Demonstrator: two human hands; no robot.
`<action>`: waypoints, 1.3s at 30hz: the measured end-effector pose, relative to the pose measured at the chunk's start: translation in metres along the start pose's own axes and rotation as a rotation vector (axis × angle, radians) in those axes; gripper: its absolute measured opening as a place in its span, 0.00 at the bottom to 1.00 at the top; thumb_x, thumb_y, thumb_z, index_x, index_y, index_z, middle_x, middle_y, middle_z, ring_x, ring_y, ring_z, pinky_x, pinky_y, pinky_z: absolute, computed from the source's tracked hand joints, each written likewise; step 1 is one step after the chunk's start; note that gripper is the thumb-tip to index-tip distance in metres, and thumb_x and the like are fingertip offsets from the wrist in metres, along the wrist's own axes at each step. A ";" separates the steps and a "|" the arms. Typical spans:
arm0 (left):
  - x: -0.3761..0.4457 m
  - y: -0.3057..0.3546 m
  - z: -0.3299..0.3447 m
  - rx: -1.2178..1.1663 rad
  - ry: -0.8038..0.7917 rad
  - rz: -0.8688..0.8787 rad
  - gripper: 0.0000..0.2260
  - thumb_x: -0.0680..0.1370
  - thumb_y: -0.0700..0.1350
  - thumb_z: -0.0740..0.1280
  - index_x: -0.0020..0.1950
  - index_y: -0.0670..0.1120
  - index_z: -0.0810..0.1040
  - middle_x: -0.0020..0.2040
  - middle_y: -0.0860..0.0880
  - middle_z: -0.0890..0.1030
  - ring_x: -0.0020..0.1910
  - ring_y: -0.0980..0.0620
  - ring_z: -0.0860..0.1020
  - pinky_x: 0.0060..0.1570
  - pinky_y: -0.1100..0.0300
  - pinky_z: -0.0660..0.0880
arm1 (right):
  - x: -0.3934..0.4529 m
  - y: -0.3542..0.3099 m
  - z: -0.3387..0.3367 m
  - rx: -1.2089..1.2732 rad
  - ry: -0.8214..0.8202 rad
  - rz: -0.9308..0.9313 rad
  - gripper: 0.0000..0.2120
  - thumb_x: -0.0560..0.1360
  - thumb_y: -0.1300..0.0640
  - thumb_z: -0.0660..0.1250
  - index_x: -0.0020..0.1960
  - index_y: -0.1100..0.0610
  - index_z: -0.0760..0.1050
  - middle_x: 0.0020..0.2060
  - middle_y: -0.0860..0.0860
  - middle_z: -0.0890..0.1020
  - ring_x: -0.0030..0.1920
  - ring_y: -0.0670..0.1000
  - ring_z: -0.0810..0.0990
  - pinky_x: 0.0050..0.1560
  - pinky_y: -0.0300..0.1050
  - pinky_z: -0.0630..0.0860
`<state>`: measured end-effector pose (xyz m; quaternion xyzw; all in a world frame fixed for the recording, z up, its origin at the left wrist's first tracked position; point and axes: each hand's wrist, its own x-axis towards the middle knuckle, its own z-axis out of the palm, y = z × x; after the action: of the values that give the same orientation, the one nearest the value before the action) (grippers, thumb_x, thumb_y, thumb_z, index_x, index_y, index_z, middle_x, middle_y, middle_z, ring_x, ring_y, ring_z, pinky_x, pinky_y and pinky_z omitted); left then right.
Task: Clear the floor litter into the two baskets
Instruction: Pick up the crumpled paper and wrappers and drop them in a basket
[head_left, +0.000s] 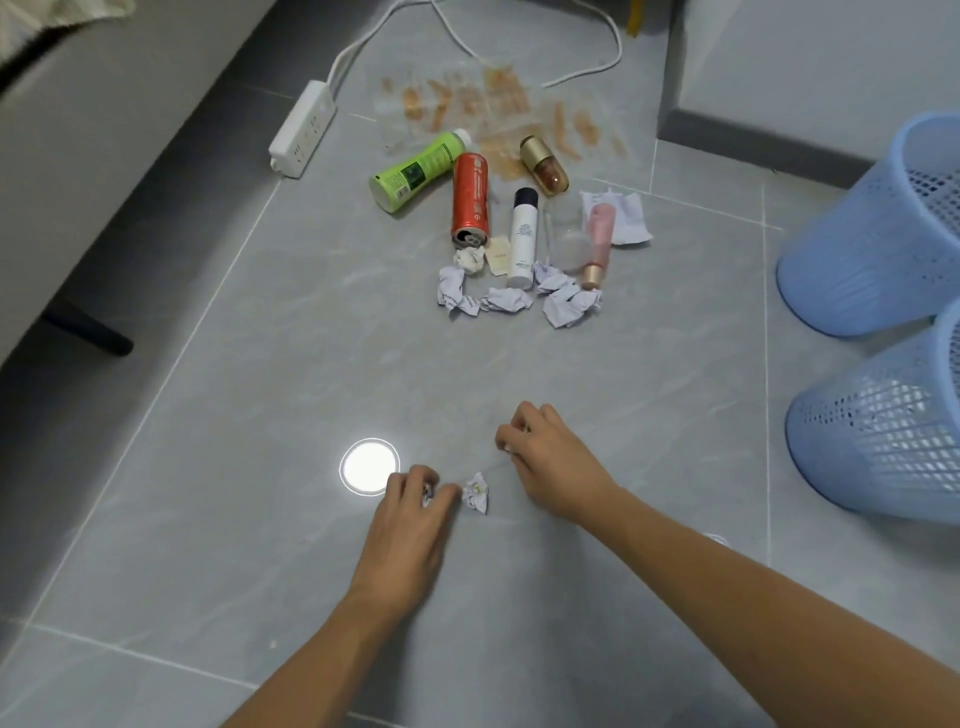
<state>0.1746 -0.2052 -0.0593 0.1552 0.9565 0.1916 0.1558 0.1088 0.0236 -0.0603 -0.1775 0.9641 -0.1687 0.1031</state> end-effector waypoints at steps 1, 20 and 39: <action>0.004 -0.001 -0.001 -0.012 0.000 0.010 0.21 0.69 0.33 0.65 0.58 0.51 0.73 0.58 0.52 0.68 0.53 0.47 0.68 0.39 0.56 0.72 | 0.000 0.001 0.000 0.007 0.006 -0.004 0.12 0.75 0.69 0.63 0.54 0.56 0.75 0.50 0.53 0.72 0.47 0.57 0.69 0.36 0.58 0.77; 0.163 0.227 -0.146 -0.283 0.187 0.378 0.09 0.71 0.50 0.58 0.34 0.49 0.73 0.26 0.50 0.73 0.30 0.48 0.73 0.29 0.55 0.69 | -0.053 0.075 -0.242 0.134 0.622 0.299 0.10 0.73 0.66 0.68 0.51 0.55 0.78 0.46 0.50 0.74 0.46 0.51 0.75 0.44 0.40 0.69; 0.209 0.438 -0.100 0.046 0.107 0.753 0.15 0.80 0.57 0.58 0.58 0.52 0.80 0.55 0.50 0.77 0.56 0.45 0.74 0.49 0.49 0.74 | -0.221 0.220 -0.312 0.090 0.553 0.937 0.17 0.72 0.58 0.73 0.60 0.50 0.82 0.57 0.52 0.82 0.58 0.53 0.81 0.61 0.50 0.77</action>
<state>0.0542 0.2224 0.1607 0.4891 0.8433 0.2218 0.0209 0.1628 0.3903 0.1786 0.3269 0.9229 -0.1860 -0.0824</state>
